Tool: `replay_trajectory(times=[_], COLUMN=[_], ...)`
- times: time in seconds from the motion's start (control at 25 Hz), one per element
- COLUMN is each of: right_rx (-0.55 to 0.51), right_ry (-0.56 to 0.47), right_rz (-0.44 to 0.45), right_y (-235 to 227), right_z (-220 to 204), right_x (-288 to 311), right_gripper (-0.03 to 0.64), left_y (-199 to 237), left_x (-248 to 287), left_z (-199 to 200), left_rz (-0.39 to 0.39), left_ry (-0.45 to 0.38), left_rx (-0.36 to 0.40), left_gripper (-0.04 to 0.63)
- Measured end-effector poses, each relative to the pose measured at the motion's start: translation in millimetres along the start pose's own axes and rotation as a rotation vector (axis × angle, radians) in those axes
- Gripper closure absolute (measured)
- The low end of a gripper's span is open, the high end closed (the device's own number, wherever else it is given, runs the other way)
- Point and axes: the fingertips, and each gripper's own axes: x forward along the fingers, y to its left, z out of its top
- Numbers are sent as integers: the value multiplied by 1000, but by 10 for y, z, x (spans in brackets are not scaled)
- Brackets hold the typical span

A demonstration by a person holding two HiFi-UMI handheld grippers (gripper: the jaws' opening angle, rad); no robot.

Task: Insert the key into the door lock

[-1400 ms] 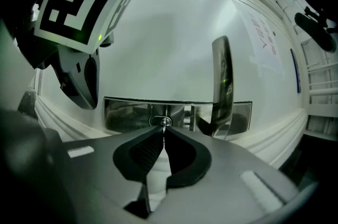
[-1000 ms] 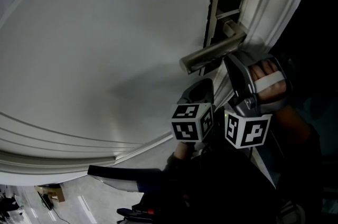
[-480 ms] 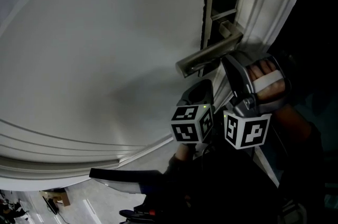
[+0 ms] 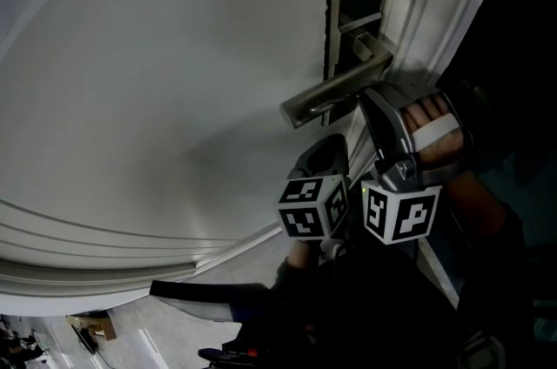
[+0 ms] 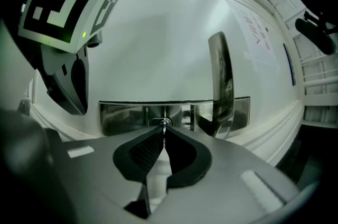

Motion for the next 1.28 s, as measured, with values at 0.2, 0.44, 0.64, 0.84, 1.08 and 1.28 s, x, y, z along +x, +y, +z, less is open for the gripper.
replay_trajectory(times=[0.2,0.44,0.64,0.84,1.08,1.28], right_rx=[91,179,275,508,962,1165], right_ry=[-39,-49,-43,-21,-46,1], right_rz=[-2,4,-73,-70,-48,-52], right_y=[-3,-11,-135,-109,64,276], right_z=[0,-127,-311,-569,-729,-892], right_x=[-27,-161,-320,-415,-429,-480], right_gripper=[603,600,600,601,615,615], left_y=[15,10,-111,-255,-352,-411], left_x=[-49,-82,-74,-42,47,94], left_z=[-10,9,12,9,-65,-94], left_rz=[22,42,38,26,26,32], left_ry=[-6,-17,-19,-22,2,8], left_rx=[-3,4,23,43,60,79], left_gripper=[595,595,595,595,595,595])
